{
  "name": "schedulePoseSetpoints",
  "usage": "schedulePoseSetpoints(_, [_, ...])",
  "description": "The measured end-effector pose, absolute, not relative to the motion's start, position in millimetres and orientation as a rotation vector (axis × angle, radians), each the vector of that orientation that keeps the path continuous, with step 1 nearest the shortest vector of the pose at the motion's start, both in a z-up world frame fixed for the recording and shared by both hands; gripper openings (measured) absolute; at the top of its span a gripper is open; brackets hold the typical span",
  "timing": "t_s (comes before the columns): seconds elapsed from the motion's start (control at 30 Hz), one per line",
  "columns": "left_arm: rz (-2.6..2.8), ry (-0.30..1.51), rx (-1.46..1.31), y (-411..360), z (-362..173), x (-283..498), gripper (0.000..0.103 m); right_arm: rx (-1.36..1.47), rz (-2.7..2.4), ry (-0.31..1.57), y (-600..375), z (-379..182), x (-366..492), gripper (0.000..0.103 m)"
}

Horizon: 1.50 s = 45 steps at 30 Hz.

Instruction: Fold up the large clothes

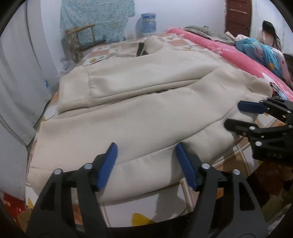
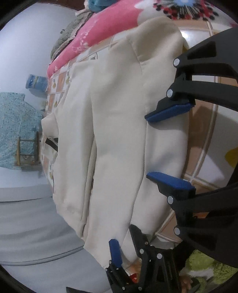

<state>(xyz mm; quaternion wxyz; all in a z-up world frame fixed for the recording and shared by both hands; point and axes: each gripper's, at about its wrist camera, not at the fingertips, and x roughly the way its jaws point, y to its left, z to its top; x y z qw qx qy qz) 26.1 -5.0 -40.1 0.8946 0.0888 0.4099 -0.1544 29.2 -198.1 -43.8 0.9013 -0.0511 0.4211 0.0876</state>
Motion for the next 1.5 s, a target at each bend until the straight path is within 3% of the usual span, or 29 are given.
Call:
schedulePoseSetpoints(0.1, [-0.297, 0.874, 0.172, -1.2, -41.1, 28.3, 0.075, -0.1, 0.144, 0.824, -207.2, -27.9, 23.0, 0.057])
schedulePoseSetpoints(0.17, [-0.278, 0.891, 0.169, -4.4, -40.3, 30.9, 0.078, -0.098, 0.085, 0.8, -220.9, -22.0, 24.6, 0.065])
schedulePoseSetpoints(0.23, [-0.259, 0.903, 0.17, -7.5, -38.4, 32.0, 0.082, -0.073, 0.024, 0.82, -235.3, -27.4, 29.9, 0.066])
schedulePoseSetpoints(0.33, [-0.246, 0.922, 0.158, -5.2, -38.5, 33.2, 0.084, -0.018, -0.066, 0.898, -257.8, -53.0, 41.6, 0.08])
schedulePoseSetpoints(0.6, [-0.228, 0.856, 0.144, 1.8, -10.4, 33.0, 0.085, 0.138, -0.029, 0.88, -275.5, -31.1, 49.0, 0.08])
schedulePoseSetpoints(0.83, [-0.175, 0.931, 0.113, -5.1, -20.4, 74.7, 0.086, 0.229, 0.039, 0.906, -263.8, -20.6, 79.0, 0.08])
schedulePoseSetpoints(1.0, [-0.139, 0.954, 0.086, -7.9, -38.1, 88.7, 0.093, 0.173, 0.025, 1.0, -251.2, -40.3, 103.8, 0.089])
schedulePoseSetpoints(1.07, [-0.129, 0.953, 0.089, -8.6, -39.2, 88.3, 0.095, 0.101, 0.017, 1.014, -241.8, -47.1, 106.7, 0.096])
schedulePoseSetpoints(1.5, [-0.11, 0.943, 0.075, -8.1, -40.1, 88.4, 0.095, 0.011, 0.006, 1.017, -231.6, -51.1, 104.0, 0.097])
